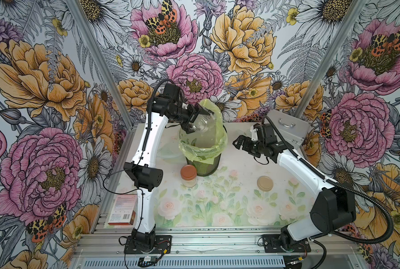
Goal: Empty moldy rice from jars
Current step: Move the trash bin to the center of the board.
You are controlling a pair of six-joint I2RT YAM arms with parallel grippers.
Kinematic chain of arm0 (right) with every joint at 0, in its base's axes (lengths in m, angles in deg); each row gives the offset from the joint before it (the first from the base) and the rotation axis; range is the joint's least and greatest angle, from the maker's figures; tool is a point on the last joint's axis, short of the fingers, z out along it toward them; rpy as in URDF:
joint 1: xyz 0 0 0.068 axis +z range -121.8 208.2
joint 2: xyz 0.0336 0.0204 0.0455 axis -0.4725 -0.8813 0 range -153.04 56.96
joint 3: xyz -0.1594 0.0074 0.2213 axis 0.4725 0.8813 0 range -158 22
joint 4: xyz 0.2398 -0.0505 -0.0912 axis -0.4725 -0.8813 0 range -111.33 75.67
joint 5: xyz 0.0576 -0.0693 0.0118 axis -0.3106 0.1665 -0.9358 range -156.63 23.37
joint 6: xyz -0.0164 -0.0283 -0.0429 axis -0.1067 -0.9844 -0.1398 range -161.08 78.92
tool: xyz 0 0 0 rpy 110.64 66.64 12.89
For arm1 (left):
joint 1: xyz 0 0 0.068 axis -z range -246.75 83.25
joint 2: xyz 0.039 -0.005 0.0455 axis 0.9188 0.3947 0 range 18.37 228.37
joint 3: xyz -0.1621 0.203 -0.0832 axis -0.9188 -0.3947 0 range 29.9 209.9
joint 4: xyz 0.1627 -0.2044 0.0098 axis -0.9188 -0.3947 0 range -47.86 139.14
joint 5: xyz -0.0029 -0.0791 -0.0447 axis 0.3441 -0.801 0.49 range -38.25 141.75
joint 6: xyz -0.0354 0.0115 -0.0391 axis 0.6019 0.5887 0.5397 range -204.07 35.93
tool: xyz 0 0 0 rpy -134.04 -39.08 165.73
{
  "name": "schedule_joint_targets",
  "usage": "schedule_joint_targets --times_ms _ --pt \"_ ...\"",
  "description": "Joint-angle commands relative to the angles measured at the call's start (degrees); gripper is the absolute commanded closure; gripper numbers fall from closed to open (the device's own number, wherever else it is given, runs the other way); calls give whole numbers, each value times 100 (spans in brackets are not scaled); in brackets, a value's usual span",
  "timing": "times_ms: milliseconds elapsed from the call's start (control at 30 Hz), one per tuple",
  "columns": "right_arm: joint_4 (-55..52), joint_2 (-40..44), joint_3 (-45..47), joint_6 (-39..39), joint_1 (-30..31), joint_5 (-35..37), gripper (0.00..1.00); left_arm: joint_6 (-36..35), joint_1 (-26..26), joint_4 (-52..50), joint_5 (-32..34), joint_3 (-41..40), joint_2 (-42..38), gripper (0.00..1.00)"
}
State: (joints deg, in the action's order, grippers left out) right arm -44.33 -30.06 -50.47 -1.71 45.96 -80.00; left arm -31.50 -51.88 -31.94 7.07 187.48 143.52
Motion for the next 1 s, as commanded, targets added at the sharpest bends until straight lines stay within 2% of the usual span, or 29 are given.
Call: schedule_joint_targets --times_ms 0,67,100,267,400,567,667,700,800,833,933,967 --pt "15 185 24 -63 -17 -3 0 7 5 145 -213 -489 -445 100" --pt "20 201 -17 -80 -16 -17 0 -128 154 154 -215 -1597 -869 100" --pt "12 231 -30 -88 -19 -17 0 -166 185 149 -237 -1757 -952 100" --pt "-40 360 -61 -84 -35 -19 0 -126 78 145 -250 -1189 -777 100" --pt "-43 351 -199 -62 -31 -147 1 -160 42 145 -228 -1189 -797 100" --pt "-67 469 -415 -65 -29 -231 0 -304 147 144 -204 -2098 -1158 100" --pt "-142 565 -635 -64 -33 -352 0 -354 147 136 -226 -1313 -920 100" --pt "-138 604 -680 -38 -28 -382 0 -426 139 71 -233 -1284 -879 100" --pt "-138 656 -885 123 -16 -552 0 -634 116 -178 -220 -2235 -1164 100" --pt "-138 658 -968 198 -3 -661 0 -599 129 -180 -170 -2177 -1189 100" --pt "-129 693 -1184 296 139 -791 0 -774 161 -282 -291 -1179 -807 100" --pt "-121 687 -1239 316 204 -788 0 -1038 107 -739 -145 -1109 -703 100"
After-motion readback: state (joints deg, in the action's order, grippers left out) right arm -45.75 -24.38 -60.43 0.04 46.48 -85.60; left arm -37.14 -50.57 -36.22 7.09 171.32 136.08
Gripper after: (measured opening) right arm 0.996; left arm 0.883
